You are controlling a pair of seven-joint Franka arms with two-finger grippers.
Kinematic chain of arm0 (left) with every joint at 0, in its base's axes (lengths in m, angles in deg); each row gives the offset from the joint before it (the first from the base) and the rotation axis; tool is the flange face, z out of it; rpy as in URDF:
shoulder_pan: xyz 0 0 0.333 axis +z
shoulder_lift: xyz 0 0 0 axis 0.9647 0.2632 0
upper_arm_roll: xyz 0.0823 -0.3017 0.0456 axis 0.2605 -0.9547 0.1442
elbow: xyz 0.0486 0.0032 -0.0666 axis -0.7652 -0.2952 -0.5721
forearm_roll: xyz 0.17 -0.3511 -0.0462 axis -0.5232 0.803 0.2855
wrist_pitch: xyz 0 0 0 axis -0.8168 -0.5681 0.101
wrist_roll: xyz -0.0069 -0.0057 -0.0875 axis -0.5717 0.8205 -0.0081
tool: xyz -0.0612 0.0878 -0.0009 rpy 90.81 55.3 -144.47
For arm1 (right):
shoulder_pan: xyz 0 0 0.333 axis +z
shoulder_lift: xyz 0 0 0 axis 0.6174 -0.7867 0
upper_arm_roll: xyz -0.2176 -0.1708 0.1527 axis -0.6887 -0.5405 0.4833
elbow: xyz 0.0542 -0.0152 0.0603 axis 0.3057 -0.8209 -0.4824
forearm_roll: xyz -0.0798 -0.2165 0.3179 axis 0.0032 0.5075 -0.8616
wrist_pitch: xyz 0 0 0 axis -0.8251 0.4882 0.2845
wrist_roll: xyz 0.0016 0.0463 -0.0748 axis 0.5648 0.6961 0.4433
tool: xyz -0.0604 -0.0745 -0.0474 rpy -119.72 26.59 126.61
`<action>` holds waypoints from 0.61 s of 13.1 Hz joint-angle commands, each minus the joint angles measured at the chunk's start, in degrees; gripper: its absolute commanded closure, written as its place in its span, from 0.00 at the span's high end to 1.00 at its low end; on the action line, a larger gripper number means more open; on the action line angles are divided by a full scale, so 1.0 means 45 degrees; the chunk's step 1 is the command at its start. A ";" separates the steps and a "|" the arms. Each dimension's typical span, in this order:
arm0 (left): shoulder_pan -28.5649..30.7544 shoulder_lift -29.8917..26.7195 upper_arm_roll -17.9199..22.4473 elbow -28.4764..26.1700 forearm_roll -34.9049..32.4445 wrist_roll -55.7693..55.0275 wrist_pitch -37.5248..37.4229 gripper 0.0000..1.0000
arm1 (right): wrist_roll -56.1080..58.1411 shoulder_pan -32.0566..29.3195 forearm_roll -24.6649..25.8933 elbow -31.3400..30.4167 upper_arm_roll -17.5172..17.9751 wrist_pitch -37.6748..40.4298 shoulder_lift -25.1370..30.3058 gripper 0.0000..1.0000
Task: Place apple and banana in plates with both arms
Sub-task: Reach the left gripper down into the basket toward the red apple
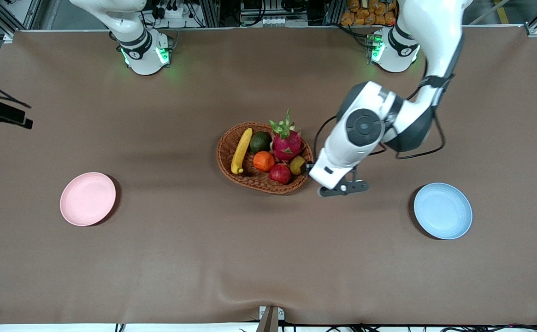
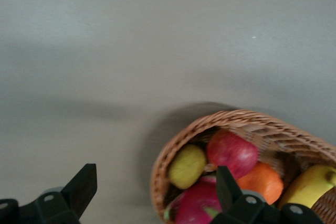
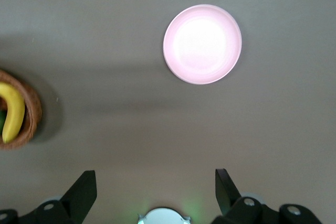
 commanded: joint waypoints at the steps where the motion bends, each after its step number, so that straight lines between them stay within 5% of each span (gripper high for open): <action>1: -0.1009 0.0855 0.0228 0.0446 0.0128 -0.1033 0.0880 1.00 | 0.0596 -0.0096 -0.1058 -0.0009 0.0155 0.0244 0.0072 1.00; 8: -0.1930 0.2439 0.0229 0.0974 0.0109 -0.1897 0.1742 1.00 | 0.0850 0.1247 -0.1336 -0.0029 0.0155 -0.2157 -0.0959 1.00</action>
